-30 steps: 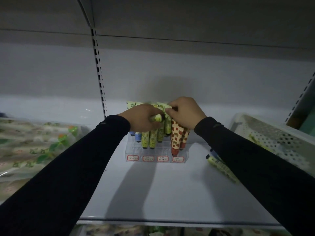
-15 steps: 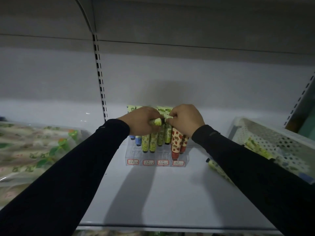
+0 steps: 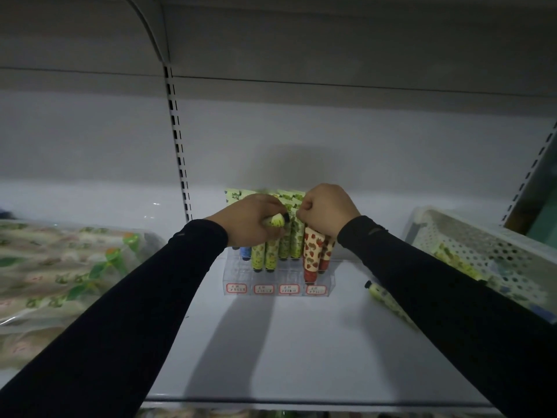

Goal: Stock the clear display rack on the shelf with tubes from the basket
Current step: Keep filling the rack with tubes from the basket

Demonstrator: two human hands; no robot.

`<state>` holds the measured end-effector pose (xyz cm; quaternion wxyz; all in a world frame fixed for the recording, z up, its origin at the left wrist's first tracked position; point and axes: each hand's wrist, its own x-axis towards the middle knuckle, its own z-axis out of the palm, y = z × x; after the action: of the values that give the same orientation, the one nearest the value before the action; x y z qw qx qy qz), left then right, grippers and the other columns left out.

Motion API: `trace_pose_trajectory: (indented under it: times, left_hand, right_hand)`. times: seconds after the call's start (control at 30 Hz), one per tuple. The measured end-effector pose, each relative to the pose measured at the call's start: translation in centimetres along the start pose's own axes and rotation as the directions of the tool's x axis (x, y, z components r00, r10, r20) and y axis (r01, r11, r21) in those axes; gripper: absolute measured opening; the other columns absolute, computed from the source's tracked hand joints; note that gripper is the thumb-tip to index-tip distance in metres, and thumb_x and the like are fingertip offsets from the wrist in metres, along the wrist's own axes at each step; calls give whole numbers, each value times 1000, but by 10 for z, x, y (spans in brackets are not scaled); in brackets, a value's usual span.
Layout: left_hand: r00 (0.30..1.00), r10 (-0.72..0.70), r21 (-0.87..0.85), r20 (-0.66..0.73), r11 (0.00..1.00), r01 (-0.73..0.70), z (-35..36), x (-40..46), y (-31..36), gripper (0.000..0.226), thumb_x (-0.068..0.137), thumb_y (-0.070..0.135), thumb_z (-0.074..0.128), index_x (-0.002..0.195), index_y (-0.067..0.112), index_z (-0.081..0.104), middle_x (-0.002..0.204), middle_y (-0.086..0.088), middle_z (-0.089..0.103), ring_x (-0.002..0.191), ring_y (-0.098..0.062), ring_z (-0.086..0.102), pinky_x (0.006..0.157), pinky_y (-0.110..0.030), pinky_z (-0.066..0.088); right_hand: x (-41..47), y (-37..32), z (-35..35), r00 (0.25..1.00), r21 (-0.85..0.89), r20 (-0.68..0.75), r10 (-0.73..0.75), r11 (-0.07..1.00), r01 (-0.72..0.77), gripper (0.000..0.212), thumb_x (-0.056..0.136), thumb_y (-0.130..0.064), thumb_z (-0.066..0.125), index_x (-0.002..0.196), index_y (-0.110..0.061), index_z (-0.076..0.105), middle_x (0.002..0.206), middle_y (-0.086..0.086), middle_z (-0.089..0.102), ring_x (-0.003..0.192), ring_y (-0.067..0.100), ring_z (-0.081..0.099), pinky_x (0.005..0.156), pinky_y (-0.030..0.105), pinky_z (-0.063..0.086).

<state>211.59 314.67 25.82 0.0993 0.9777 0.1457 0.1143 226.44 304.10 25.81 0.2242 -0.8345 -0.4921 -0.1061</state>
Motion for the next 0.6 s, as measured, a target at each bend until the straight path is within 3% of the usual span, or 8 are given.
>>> trace_pose_trajectory:
  times: [0.13, 0.27, 0.43, 0.6]
  left_hand:
    - [1000, -4, -22, -7, 1000, 4, 2, 1, -1, 45, 95, 37, 59, 138, 23, 54, 147, 4, 41, 134, -15, 35, 111, -28, 26]
    - [1000, -11, -26, -1, 1000, 11, 2, 1, -1, 45, 95, 37, 58, 139, 25, 53, 148, 4, 39, 136, -15, 34, 113, -30, 26]
    - [1000, -10, -18, -6, 1000, 10, 3, 1, -2, 47, 95, 37, 58, 140, 24, 52, 149, 4, 39, 137, -16, 34, 113, -30, 25]
    - [1000, -6, -17, -13, 1000, 5, 3, 1, -1, 48, 95, 37, 58, 140, 24, 51, 149, 3, 39, 137, -15, 33, 113, -29, 24]
  right_hand:
    - [3, 0, 0, 999, 17, 23, -30, 999, 29, 28, 85, -15, 61, 59, -6, 52, 73, 21, 62, 71, 32, 62, 65, 34, 49]
    - [2, 0, -1, 999, 28, 43, -24, 999, 23, 30, 88, -17, 63, 80, 11, 67, 87, 22, 69, 83, 33, 65, 72, 35, 49]
    - [5, -1, 1, 998, 12, 55, -25, 1000, 24, 27, 87, -17, 64, 85, 9, 70, 92, 21, 70, 85, 31, 65, 76, 37, 53]
    - [4, 2, 3, 999, 28, 46, -11, 1000, 10, 29, 88, -20, 64, 81, 8, 69, 86, 20, 70, 80, 30, 65, 65, 29, 45]
